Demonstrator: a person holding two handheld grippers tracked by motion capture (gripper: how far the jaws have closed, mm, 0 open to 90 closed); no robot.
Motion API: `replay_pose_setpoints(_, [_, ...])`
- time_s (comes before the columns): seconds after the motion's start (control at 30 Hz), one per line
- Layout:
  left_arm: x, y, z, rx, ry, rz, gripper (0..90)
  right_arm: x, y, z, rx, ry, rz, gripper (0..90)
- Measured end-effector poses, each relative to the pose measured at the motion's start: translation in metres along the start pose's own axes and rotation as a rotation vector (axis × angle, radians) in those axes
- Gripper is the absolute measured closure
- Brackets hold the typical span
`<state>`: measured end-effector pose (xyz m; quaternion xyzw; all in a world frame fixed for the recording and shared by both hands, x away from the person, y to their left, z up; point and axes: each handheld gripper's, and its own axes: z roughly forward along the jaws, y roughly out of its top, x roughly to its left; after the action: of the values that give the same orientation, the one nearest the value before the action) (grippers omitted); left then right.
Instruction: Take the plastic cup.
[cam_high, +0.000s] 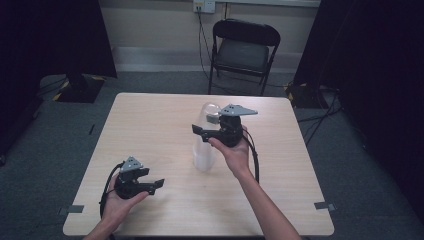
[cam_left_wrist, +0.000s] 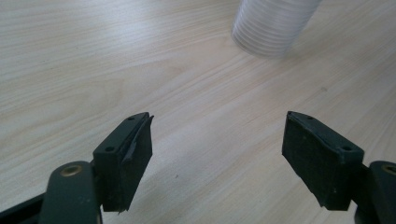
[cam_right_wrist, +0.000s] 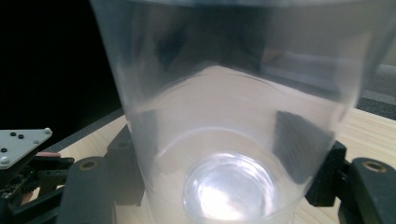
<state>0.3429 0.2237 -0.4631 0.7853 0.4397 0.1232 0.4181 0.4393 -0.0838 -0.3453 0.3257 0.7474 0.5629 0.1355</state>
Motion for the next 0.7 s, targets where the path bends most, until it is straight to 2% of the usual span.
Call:
replay_pose_setpoints(0.17, [-0.001,0.0,0.001,-0.002,0.001,0.008,24.6,0.001,0.001,-0.007,-0.007,-0.004,0.003,31.0])
replay_pose_setpoints(0.3, [-0.003,0.001,0.0,-0.018,-0.027,-0.013,25.6,0.002,0.001,-0.016,-0.011,-0.019,-0.006,30.7])
replay_pose_setpoints(0.5, [-0.007,0.002,-0.001,-0.016,-0.025,0.014,27.0,0.0,0.0,-0.029,-0.032,-0.025,0.002,30.6])
replay_pose_setpoints(0.57, [-0.007,0.002,-0.001,-0.019,-0.03,0.015,26.8,0.001,0.0,-0.032,-0.035,-0.028,0.001,30.6])
replay_pose_setpoints(0.6, [-0.008,0.003,-0.002,-0.038,-0.053,0.021,26.8,0.0,0.001,-0.039,-0.034,-0.036,-0.004,30.6])
replay_pose_setpoints(0.7, [-0.009,0.004,-0.001,-0.04,-0.057,0.029,26.8,0.0,0.002,-0.045,-0.041,-0.04,-0.006,30.6])
